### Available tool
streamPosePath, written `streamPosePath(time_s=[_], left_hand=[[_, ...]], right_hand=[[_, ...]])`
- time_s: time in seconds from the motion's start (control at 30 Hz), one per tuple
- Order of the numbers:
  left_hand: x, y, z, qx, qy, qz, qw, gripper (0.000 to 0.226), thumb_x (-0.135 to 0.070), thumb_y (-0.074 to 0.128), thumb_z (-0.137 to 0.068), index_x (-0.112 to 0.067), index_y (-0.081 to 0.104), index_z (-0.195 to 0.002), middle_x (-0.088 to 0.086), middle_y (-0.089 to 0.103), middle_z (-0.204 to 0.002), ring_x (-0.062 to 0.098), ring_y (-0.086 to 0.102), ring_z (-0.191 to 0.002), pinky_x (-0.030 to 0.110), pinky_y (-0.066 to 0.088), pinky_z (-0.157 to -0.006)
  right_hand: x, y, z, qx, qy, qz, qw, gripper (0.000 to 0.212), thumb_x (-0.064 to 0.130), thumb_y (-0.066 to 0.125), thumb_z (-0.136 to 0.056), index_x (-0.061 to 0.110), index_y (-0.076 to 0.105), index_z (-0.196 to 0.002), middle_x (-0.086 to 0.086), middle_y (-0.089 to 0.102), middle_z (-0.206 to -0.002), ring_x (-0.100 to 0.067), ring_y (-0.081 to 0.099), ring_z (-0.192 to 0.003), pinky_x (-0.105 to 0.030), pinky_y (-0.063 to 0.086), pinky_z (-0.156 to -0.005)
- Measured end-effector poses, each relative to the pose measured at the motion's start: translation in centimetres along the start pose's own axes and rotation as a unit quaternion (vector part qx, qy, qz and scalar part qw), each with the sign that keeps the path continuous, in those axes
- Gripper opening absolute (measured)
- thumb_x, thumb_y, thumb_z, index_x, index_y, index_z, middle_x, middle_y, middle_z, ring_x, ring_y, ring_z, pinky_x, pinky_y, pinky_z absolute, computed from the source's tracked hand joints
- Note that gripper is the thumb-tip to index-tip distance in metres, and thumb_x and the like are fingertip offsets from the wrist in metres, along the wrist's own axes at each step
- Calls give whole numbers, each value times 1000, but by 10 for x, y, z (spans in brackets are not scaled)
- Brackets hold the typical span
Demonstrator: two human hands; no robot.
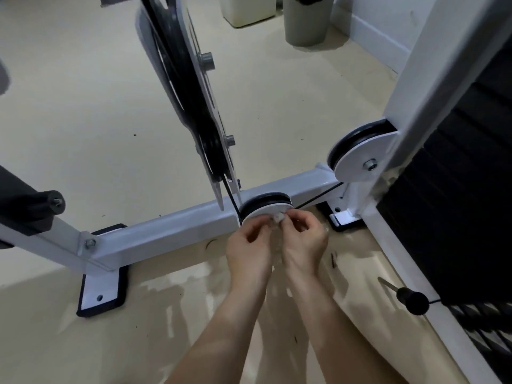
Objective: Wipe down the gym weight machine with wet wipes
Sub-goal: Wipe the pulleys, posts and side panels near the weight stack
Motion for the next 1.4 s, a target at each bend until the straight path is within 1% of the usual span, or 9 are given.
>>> streamPosePath(time_s=[0.13, 0.27, 0.43, 0.57, 0.77, 0.93, 1.03, 1.27, 1.4], left_hand=[[-15, 12, 6, 84, 103, -177, 975, 32, -4, 55, -89, -32, 67, -97, -13, 65, -107, -14, 57, -84, 0, 41, -73], [-19, 32, 9, 179, 171, -338, 908, 35, -9, 52, -87, -36, 67, -105, -12, 64, -111, 1, 59, -95, 11, 45, -80], [-52, 72, 27, 263, 193, -233, 916, 42, -11, 53, -88, -50, 65, -98, -15, 69, -103, 1, 60, -98, 14, 47, -89], [-87, 107, 42, 266, 254, -234, 900, 33, -10, 54, -88, -25, 69, -113, -7, 69, -113, 6, 60, -106, 21, 46, -94], [-106, 116, 46, 287, 276, -181, 899, 50, -12, 47, -74, -17, 63, -121, -13, 59, -116, 6, 54, -116, 37, 46, -102], [-119, 105, 45, 273, 270, -114, 916, 39, -5, 59, -91, -35, 63, -115, -27, 62, -113, -13, 54, -108, 15, 48, -92], [-120, 103, 44, 267, 263, -122, 919, 29, -14, 58, -95, -31, 61, -118, -31, 55, -104, -25, 48, -97, 1, 40, -77], [-107, 101, 40, 283, 242, -197, 907, 35, -20, 53, -93, -23, 60, -127, -17, 54, -118, -4, 48, -109, 1, 36, -87], [-101, 109, 39, 325, 186, -204, 905, 35, -36, 41, -75, -45, 68, -94, -26, 69, -94, -4, 62, -98, 21, 49, -90]], right_hand=[[-40, 4, -1, 2, 138, -54, 989, 25, -5, 68, -80, 18, 65, -72, 0, 66, -72, -18, 61, -69, -30, 52, -71], [-40, 11, 11, 99, 179, -83, 975, 18, -10, 57, -90, 5, 64, -85, -5, 64, -74, -15, 61, -65, -18, 51, -54], [13, -37, -17, -3, 160, -321, 933, 15, -9, 55, -92, 0, 64, -86, -11, 65, -74, -18, 65, -67, -23, 57, -65], [54, -52, -28, -29, 105, -383, 917, 19, -2, 60, -92, -1, 65, -111, -16, 72, -100, -24, 72, -89, -31, 58, -85], [76, -60, -27, -37, -28, -271, 962, 23, -1, 59, -93, 18, 72, -96, -9, 74, -105, -18, 70, -100, -30, 54, -89], [119, -63, -25, -102, -226, -83, 965, 26, 7, 59, -94, 14, 70, -117, 3, 58, -128, -8, 58, -117, -24, 48, -100], [141, -60, -21, -166, -369, 42, 913, 41, -2, 49, -91, -3, 56, -131, -18, 44, -136, 0, 42, -121, -8, 33, -102], [105, -55, -32, -189, -266, 47, 944, 55, 1, 40, -88, 2, 44, -143, -14, 35, -149, 2, 33, -126, -2, 26, -101], [101, -60, -39, -225, -233, -2, 946, 44, 11, 46, -93, 6, 55, -136, 1, 45, -136, -24, 56, -120, -44, 50, -96]])
Point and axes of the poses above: each hand's wrist, its own z-axis away from the middle knuckle, its own y-axis out of the palm, x = y × z, the point moved 8 cm from there along -z, towards the middle knuckle
